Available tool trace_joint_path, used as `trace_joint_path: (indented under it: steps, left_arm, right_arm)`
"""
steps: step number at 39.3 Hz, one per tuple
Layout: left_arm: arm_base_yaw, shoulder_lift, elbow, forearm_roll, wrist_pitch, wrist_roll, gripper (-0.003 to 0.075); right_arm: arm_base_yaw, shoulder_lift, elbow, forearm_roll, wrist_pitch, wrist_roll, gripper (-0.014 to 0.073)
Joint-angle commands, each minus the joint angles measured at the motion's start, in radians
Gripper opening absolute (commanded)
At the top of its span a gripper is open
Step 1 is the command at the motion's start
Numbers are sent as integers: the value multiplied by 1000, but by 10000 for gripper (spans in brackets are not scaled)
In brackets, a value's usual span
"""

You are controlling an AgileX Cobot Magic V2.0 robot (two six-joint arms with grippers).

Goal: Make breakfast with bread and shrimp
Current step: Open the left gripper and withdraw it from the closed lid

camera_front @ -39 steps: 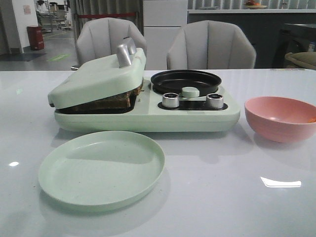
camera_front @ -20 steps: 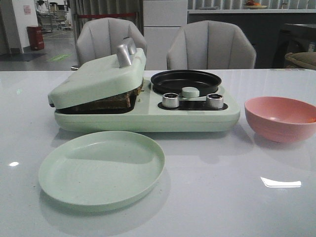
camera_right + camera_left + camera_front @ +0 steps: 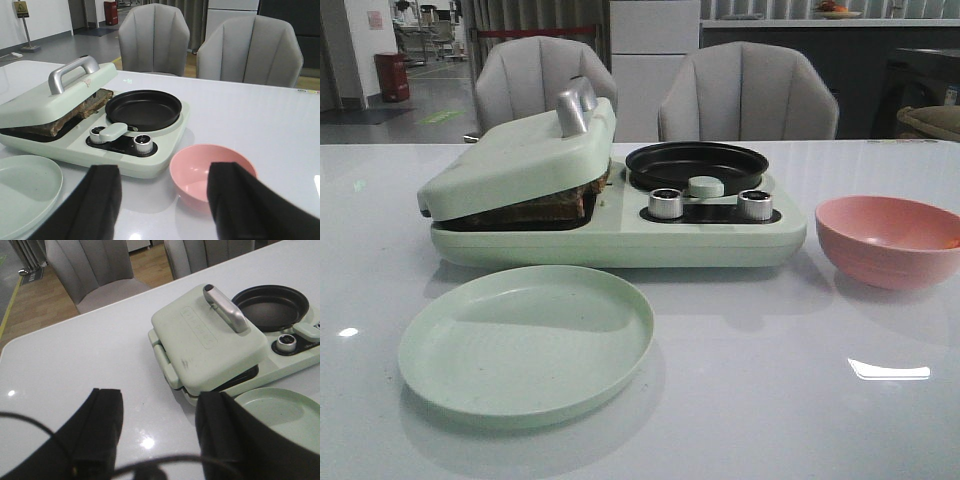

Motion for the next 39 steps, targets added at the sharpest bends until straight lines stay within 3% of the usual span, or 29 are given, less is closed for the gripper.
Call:
trace_joint_path:
  steps: [1,21,39]
  left_arm:
    - [1,-84,60,-30,-105,-14,385]
    - [1,-552,376,-157,-129,-14,385]
    - [1,-586,470,-170,-179,-14,385]
  right_arm:
    - [-1,7,-29,1,-87,-2,484]
    - [-1,7,-29,1,-87,-2,484]
    - [-1,7,-29,1,-87,-2,484]
